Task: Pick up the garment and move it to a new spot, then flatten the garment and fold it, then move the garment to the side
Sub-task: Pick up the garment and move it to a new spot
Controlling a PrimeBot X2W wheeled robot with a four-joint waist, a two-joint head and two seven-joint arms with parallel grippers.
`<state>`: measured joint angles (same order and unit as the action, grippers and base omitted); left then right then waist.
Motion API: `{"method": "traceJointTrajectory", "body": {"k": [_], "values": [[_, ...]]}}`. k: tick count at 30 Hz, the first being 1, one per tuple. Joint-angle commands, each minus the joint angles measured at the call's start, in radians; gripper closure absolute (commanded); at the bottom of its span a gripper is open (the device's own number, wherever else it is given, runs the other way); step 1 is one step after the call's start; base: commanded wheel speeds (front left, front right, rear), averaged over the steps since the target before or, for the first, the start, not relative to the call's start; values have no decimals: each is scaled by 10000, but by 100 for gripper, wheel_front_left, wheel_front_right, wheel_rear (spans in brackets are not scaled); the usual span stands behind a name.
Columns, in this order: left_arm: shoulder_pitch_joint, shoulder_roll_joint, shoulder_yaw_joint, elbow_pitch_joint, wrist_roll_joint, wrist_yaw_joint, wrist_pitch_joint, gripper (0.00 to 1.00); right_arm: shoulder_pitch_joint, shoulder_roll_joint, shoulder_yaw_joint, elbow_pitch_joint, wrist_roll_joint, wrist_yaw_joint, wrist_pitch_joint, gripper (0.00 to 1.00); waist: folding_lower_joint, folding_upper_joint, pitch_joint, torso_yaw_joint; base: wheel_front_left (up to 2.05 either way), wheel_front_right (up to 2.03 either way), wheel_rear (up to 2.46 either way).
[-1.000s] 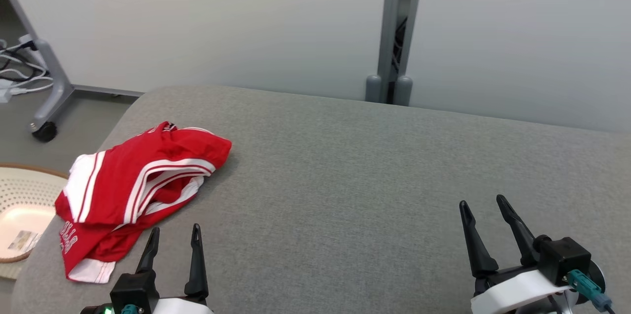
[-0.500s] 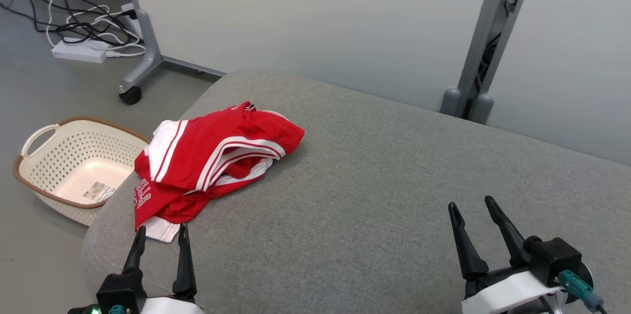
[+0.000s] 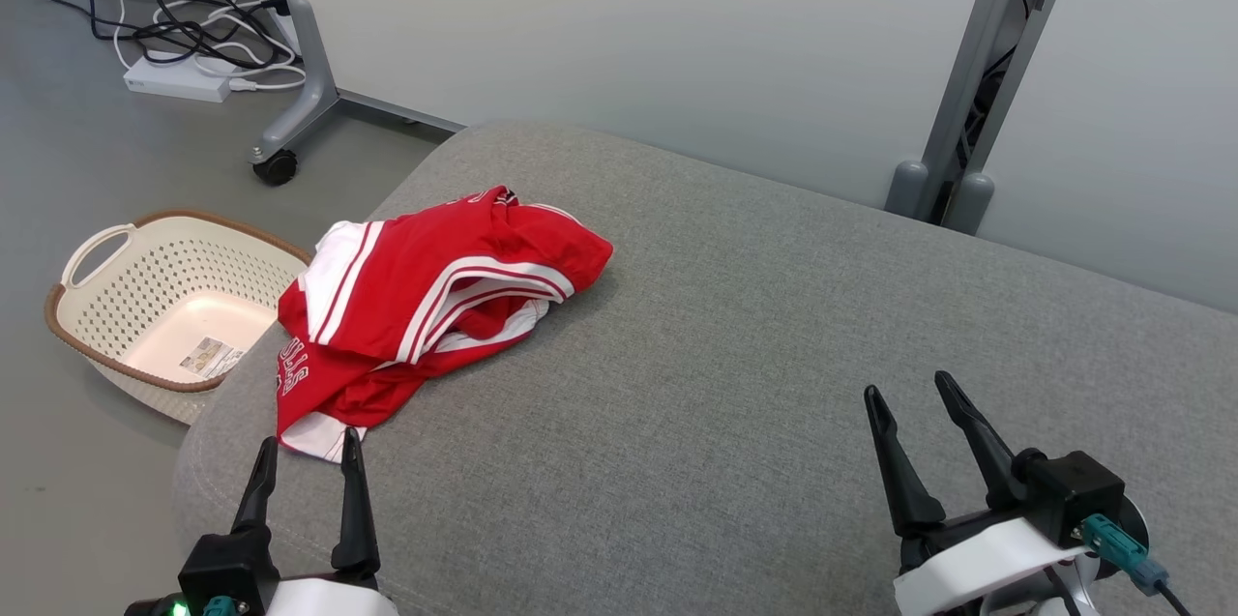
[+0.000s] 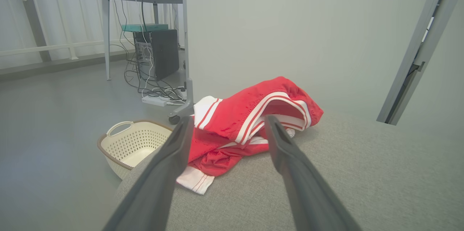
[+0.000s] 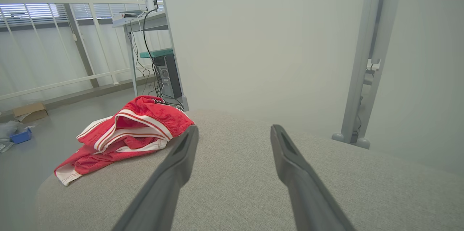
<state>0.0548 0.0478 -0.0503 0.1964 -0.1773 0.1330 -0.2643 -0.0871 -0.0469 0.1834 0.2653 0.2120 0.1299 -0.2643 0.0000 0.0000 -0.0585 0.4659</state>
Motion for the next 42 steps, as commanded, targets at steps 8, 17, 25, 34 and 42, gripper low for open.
{"method": "traceJointTrajectory", "body": {"k": [8,17,25,34,42], "values": [[-146,51,167,71,45,-176,-7,0,222,-66,-34,-56,52,15,-2,0,0,0,-96,-67,0,0,0],[-1139,284,655,874,-200,-1958,-9,0,222,-67,165,-289,-272,9,-3,0,0,0,320,-485,0,0,0],[-3224,1070,555,2468,-833,-2551,291,0,-209,-72,476,-536,-813,7,-1,0,0,0,1291,-1108,0,0,0],[-6464,2426,-628,5051,-2653,-2636,3082,0,-1229,-75,964,-818,-1543,7,-1,0,0,0,2855,-1830,0,0,0],[-8134,3417,-2304,6032,-4379,-2629,4603,0,-1767,-71,1186,-843,-1786,7,-1,0,0,0,3618,-2250,0,0,0]]}}
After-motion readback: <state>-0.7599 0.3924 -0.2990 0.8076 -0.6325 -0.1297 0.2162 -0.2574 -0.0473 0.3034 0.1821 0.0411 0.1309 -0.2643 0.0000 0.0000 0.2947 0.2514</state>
